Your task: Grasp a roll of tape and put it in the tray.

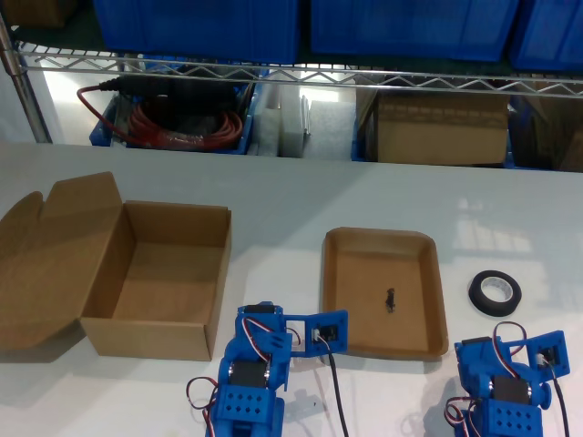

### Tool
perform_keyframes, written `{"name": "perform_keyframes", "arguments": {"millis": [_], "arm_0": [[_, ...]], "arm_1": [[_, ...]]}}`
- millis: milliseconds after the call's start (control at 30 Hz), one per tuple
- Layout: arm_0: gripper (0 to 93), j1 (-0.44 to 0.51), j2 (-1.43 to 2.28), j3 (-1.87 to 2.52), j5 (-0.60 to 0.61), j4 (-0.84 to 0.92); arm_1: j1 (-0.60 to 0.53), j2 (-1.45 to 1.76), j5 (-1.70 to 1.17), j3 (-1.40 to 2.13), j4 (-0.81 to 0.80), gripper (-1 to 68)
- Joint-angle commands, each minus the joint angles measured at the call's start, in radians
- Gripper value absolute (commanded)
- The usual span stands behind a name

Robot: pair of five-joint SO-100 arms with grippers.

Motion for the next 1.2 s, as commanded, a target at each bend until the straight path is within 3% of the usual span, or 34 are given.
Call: {"name": "perform_keyframes", "arguments": {"millis": [0, 533, 567, 633, 667, 733, 900, 1167], "arm_0": [[0.2, -0.008, 0.011, 0.032, 0.003, -0.012], [0.2, -0.008, 0.011, 0.032, 0.003, -0.012], [0.2, -0.008, 0.011, 0.032, 0.003, -0.012], [0.2, -0.008, 0.011, 0.032, 0.003, -0.012], [0.2, -0.008, 0.011, 0.032, 0.003, -0.012], [0.2, -0.008, 0.011, 0.032, 0.003, -0.012], [0.2, -0.008, 0.011, 0.032, 0.003, -0.012], [0.2, -0.008, 0.011, 0.032, 0.003, -0.012]], "arm_1": [[-0.008, 0.006, 0.0, -0.008, -0.002, 0.1], [-0.008, 0.006, 0.002, -0.008, -0.002, 0.1], [-0.008, 0.006, 0.002, -0.008, -0.002, 2.6], [-0.003, 0.006, 0.028, -0.006, -0.011, 24.7], [0.005, 0.006, 0.032, -0.003, -0.028, 32.1], [0.048, -0.014, 0.048, -0.017, -0.067, 32.7], [0.124, -0.532, 0.092, -0.314, -0.173, 31.7], [0.19, -1.298, 0.219, -0.946, -0.152, 30.9]]}}
